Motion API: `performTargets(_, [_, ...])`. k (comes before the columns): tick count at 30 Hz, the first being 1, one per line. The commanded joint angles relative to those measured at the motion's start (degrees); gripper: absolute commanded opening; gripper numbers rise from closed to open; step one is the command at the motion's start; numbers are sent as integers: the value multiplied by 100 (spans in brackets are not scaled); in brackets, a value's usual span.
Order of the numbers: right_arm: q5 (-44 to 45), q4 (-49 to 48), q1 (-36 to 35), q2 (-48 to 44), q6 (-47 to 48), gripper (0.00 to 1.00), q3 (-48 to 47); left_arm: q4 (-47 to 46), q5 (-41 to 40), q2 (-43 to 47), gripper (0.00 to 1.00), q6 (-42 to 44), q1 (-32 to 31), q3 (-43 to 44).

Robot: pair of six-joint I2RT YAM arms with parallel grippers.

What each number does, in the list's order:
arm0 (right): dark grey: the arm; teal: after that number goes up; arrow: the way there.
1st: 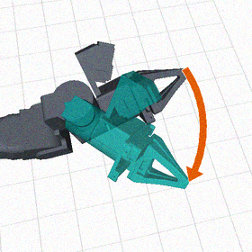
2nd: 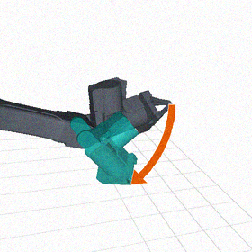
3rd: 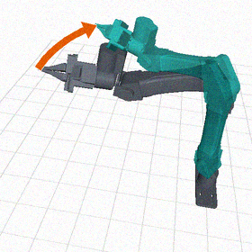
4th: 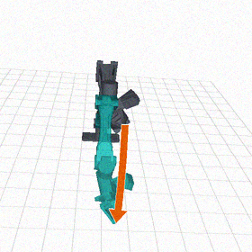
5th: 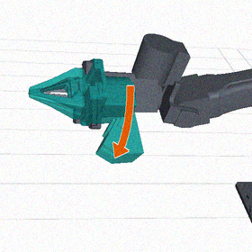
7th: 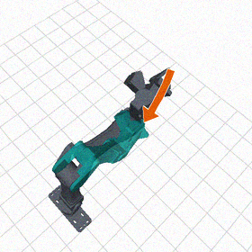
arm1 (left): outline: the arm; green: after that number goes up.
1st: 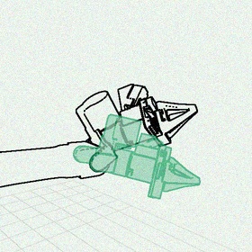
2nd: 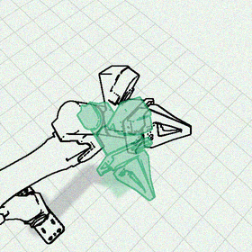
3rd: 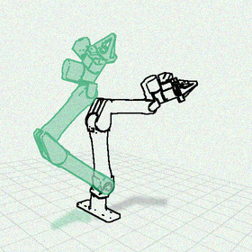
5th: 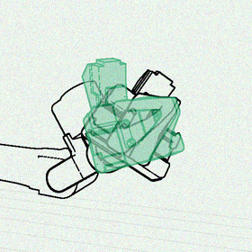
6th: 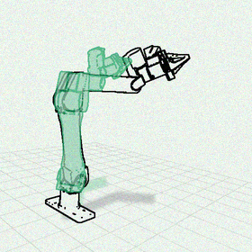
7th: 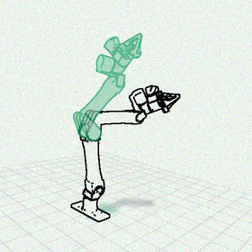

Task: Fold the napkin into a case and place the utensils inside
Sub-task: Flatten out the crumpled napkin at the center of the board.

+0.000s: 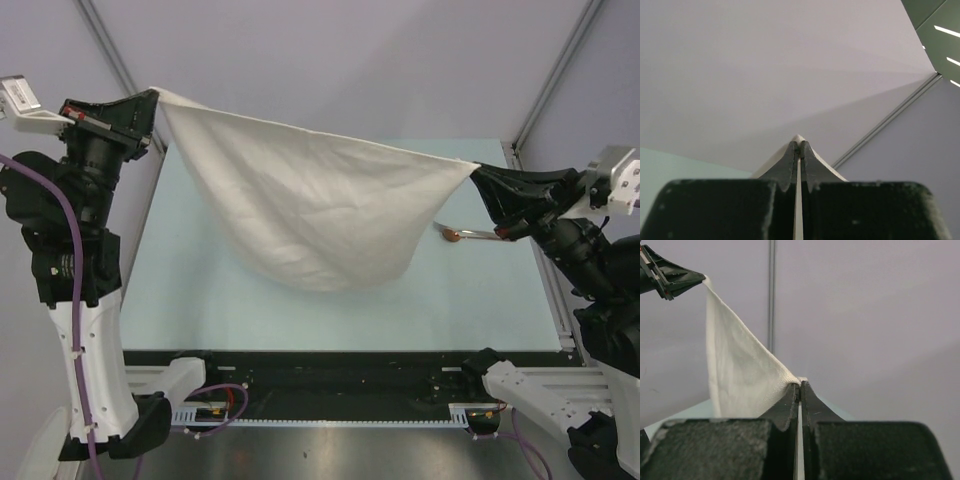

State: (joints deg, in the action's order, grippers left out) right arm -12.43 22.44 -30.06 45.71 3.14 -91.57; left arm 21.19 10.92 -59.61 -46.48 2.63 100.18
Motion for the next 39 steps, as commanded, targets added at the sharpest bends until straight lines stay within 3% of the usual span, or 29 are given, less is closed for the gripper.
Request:
performTargets(1, [493, -29, -17, 78, 91, 0, 218, 211, -239, -41, 0, 113, -17, -24])
performTargets(7, [1680, -248, 253, 912, 249, 0, 736, -931, -397, -401, 0, 95, -52, -1368])
performTargets(10, [1043, -756, 1034, 1422, -40, 0, 1394, -1467, -414, -1024, 0, 226, -219, -2044])
performTargets(12, [473, -1468, 1431, 1920, -409, 0, 1816, -1565, -897, -1709, 0, 350, -454, -2160])
performTargets(15, [338, -2181, 1653, 2651, -437, 0, 2371, -1958, -995, -3000, 0, 350, -518, -2126])
performTargets(18, [408, -2585, 1889, 3950, -341, 0, 2232, -2092, -556, -4508, 0, 332, -588, -1547])
performTargets(23, [180, -2709, 2136, 5717, -156, 0, 1416, -2523, -494, -5902, 0, 245, -712, -580])
performTargets(39, [-629, -2270, 1961, 7680, -287, 0, -650, -2803, -740, -6141, 0, 289, -290, -877])
